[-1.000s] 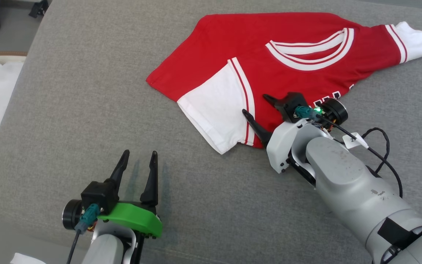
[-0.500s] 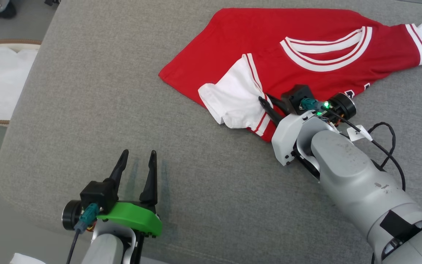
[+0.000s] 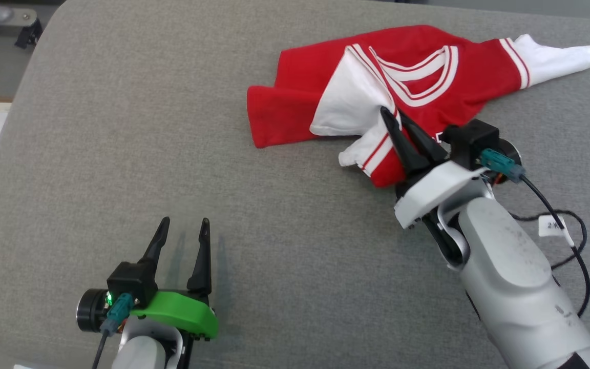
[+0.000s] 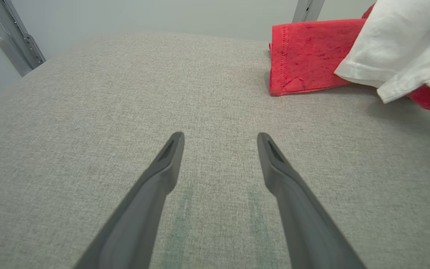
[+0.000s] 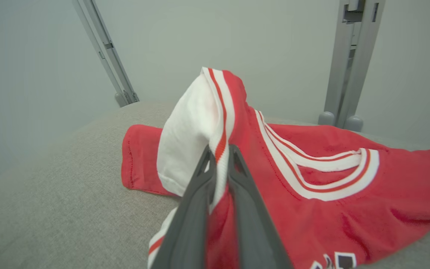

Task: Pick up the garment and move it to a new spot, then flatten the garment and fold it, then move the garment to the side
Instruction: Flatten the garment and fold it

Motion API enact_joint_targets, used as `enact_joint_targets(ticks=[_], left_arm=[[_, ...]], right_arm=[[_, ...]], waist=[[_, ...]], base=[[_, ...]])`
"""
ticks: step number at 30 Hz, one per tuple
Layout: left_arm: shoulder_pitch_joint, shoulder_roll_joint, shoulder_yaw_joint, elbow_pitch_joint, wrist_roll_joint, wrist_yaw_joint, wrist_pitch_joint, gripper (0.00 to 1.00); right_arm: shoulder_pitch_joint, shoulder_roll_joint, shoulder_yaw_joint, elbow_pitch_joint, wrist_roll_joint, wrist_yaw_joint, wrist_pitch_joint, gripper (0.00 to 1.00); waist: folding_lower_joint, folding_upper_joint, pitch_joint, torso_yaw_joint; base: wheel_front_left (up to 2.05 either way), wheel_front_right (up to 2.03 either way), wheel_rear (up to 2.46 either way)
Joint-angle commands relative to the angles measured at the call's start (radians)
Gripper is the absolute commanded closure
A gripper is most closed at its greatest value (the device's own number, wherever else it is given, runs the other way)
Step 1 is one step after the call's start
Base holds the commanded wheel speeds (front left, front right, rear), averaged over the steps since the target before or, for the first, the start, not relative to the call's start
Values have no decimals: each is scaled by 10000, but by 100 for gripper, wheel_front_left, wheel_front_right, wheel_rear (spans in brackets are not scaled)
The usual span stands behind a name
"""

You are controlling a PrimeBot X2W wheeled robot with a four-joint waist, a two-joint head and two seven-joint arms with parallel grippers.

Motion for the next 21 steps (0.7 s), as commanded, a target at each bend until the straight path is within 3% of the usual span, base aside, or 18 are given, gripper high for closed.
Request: enact_joint_targets(ticks=[1,3,5,6,7,14,21], left_arm=[[133,27,63,-19,115,-57,-2,0],[230,30,140,-17,210,-64,-2,0],[288,27,171,-7,292,-89,-2,0],[292,28,183,-7,333,-111,-2,0],[305,30,200,-4,339,-127,-2,0],[317,30,69,46,357,-175,-2,0],[413,31,-22,88,293,-205,-2,0]], right_arm=[[535,-40,-336,-288,-169,-17,-42,100],[1209,-42,-959,-597,-365,-17,-43,93],[1725,-37,-1519,-673,-613,-17,-43,73],[1987,-33,-1830,-615,-815,-17,-43,51],[2148,-34,-2045,-555,-970,-17,-43,0],[3130,-20,-3981,-745,-1742,-17,-44,0],[3542,-34,-3963,-969,-1549,-19,-45,0]], waist=[[0,0,-424,-573],[0,0,-541,-833],[0,0,-619,-1081],[0,0,-654,-1197],[0,0,-671,-1293],[0,0,-797,-1688],[0,0,-960,-1747]], base=[[0,0,0],[0,0,0],[0,0,0],[0,0,0],[0,0,0],[0,0,0],[0,0,0]])
